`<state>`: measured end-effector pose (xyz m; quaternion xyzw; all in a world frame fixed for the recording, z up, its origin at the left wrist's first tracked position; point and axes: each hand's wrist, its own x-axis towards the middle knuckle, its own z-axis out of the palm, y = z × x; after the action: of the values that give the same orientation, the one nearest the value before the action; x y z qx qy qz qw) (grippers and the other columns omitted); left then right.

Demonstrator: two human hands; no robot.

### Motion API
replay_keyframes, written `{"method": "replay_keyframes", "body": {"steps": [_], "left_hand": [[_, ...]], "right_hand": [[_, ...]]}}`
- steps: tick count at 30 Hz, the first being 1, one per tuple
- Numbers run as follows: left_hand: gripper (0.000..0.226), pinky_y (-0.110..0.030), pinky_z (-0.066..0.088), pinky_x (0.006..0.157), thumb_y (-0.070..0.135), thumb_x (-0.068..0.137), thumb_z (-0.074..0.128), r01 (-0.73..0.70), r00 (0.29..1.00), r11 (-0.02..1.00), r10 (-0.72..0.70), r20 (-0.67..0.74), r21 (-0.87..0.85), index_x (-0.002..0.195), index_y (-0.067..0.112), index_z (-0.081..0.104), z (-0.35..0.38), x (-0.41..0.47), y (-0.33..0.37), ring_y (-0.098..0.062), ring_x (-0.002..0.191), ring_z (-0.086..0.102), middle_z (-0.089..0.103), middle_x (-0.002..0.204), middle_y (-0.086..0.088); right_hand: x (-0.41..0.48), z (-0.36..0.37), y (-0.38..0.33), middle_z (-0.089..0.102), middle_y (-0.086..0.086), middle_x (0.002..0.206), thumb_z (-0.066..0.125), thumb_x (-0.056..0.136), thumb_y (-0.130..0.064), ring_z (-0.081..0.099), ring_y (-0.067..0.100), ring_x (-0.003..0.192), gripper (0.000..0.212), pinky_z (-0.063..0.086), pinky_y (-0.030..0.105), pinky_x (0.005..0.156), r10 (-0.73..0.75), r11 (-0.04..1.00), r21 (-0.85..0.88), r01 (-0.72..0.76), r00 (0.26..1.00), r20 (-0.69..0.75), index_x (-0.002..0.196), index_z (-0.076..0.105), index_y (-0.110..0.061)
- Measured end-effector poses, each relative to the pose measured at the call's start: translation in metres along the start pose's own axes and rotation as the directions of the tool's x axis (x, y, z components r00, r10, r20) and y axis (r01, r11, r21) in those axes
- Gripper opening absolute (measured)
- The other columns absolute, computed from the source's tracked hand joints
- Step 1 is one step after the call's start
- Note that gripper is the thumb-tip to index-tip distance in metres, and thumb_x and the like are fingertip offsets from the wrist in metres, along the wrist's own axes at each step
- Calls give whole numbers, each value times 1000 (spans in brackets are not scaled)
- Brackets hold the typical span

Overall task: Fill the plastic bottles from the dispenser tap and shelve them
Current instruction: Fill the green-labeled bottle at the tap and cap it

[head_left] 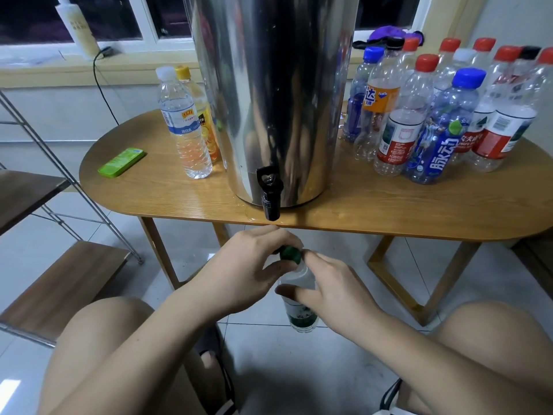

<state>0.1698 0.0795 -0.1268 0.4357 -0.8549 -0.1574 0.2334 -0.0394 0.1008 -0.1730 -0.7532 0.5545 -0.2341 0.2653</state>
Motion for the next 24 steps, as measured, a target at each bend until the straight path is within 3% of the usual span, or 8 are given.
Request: {"method": "replay_keyframes", "body": {"steps": [5, 8, 13, 15, 19, 24], "left_hand": [[42, -37, 59, 99, 48, 103, 71, 121, 991, 937, -130, -6, -327, 142, 36, 59, 5, -5, -11, -11, 124, 68, 69, 130, 17], [60, -41, 59, 98, 65, 94, 75, 193, 980, 924, -168, 102, -329, 144, 39, 54, 15, -10, -20, -8, 125, 67, 71, 130, 16], [92, -35, 56, 103, 63, 76, 93, 302, 929, 918, -222, 297, -258, 149, 45, 39, 43, -15, -20, 2, 126, 62, 67, 136, 18], [86, -31, 56, 100, 58, 75, 95, 310, 931, 920, -244, 270, -240, 142, 44, 42, 58, -14, -18, 3, 122, 62, 67, 132, 19], [67, -9, 47, 84, 49, 75, 97, 330, 943, 893, -302, 136, -307, 124, 37, 52, 76, -9, -10, 12, 110, 62, 70, 116, 23], [58, -11, 50, 82, 42, 78, 96, 317, 947, 873, -313, 71, -370, 121, 33, 58, 86, -5, -2, 0, 107, 68, 73, 111, 20]], "right_hand": [[3, -11, 7, 72, -21, 110, 77, 84, -70, 67, 0, 103, 49, 60, 35, 85, 16, 989, 146, -7, 998, -62, 124, 64, -44], [3, -18, 12, 75, -19, 105, 76, 86, -74, 70, 0, 99, 46, 61, 38, 82, 16, 981, 193, 4, 995, -98, 119, 64, -44], [1, -26, 15, 77, -18, 101, 86, 86, -57, 74, 5, 94, 34, 62, 42, 84, 27, 962, 272, 13, 989, -142, 107, 67, -40], [0, -28, 15, 77, -17, 101, 87, 86, -55, 74, 6, 95, 33, 62, 42, 85, 23, 959, 283, 22, 987, -157, 106, 67, -38], [-2, -31, 14, 78, -16, 104, 87, 86, -53, 74, 7, 99, 36, 60, 41, 89, 25, 954, 298, 27, 986, -167, 110, 69, -35], [-5, -36, 12, 78, -17, 104, 87, 85, -53, 75, 5, 99, 39, 60, 30, 86, 10, 943, 329, 45, 987, -163, 112, 70, -31]]}}
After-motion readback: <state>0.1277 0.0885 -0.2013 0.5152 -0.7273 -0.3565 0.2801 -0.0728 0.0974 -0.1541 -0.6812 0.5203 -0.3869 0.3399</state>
